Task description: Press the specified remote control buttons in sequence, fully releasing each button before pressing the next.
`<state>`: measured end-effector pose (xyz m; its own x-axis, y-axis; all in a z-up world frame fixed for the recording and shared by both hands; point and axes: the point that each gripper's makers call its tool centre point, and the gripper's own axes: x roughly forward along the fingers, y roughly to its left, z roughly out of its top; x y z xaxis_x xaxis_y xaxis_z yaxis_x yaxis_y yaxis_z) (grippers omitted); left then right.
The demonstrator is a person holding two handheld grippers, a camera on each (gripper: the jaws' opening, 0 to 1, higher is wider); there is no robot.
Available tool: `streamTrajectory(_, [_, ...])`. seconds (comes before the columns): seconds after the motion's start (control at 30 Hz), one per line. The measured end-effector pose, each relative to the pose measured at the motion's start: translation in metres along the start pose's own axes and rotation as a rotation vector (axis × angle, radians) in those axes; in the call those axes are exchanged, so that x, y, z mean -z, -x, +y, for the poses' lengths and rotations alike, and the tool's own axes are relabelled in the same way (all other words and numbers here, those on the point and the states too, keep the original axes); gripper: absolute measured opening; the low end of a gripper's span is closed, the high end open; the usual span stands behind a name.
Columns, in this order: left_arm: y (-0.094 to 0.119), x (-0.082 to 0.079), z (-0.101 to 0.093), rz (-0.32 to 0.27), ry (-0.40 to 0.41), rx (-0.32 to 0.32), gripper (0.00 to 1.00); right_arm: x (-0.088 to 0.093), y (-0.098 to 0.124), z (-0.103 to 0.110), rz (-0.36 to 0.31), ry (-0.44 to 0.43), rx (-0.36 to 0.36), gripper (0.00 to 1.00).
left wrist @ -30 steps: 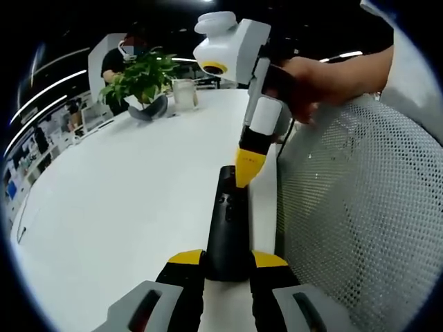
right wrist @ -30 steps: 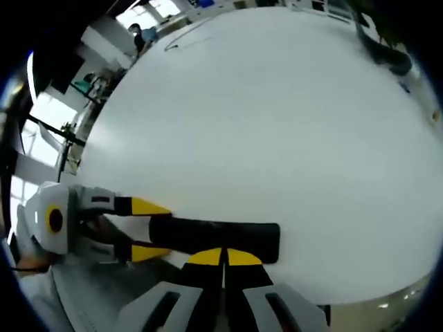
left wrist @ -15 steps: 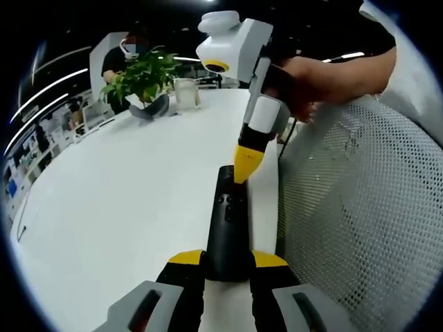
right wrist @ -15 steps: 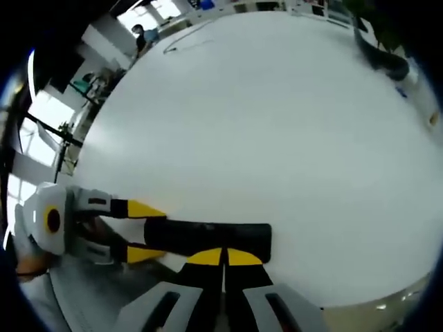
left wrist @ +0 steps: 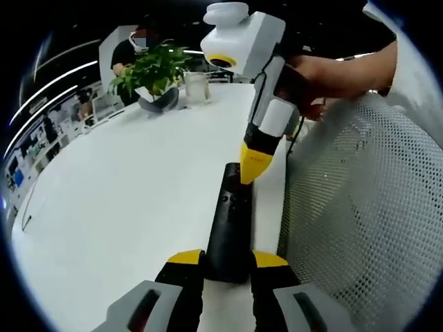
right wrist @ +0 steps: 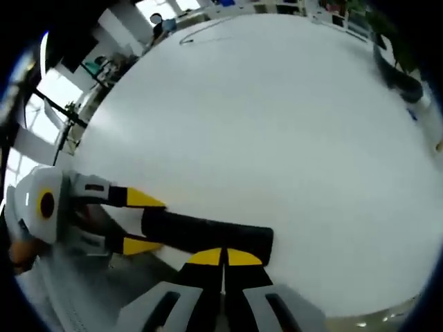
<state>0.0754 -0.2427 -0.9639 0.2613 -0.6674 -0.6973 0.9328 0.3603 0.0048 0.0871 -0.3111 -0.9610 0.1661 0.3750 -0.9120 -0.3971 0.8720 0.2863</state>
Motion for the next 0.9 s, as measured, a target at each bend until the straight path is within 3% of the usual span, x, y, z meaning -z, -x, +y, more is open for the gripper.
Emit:
streamTrajectory(0.13, [-0.0009, -0.0006, -0.0002, 0.019, 0.004, -0.03, 0.25, 0.0008, 0.0004, 0.0004, -0.021, 0.032, 0.017, 0.0])
streamTrajectory(0.3, [-0.0013, -0.0014, 0.0017, -0.007, 0.041, -0.067, 0.26, -0.0011, 0.0005, -0.0029, -0.013, 0.004, -0.027, 0.0])
streamTrajectory(0.43, [-0.0018, -0.0018, 0.002, -0.007, 0.048, -0.067, 0.27, -0.0016, 0.0009, -0.0041, -0.018, -0.026, -0.054, 0.0])
streamTrajectory(0.53, [-0.002, -0.0024, 0.002, -0.01, 0.049, -0.067, 0.27, -0.0015, 0.0002, -0.0017, 0.021, 0.039, -0.029, 0.0])
streamTrajectory(0.7, [-0.002, -0.0031, 0.0022, -0.013, 0.044, -0.065, 0.27, -0.0014, 0.0015, -0.0022, 0.024, 0.052, -0.026, 0.0])
streamTrajectory(0.9, [0.0001, -0.0019, 0.0015, -0.017, 0.016, -0.06, 0.26, -0.0032, 0.0018, -0.002, 0.025, -0.008, -0.055, 0.0])
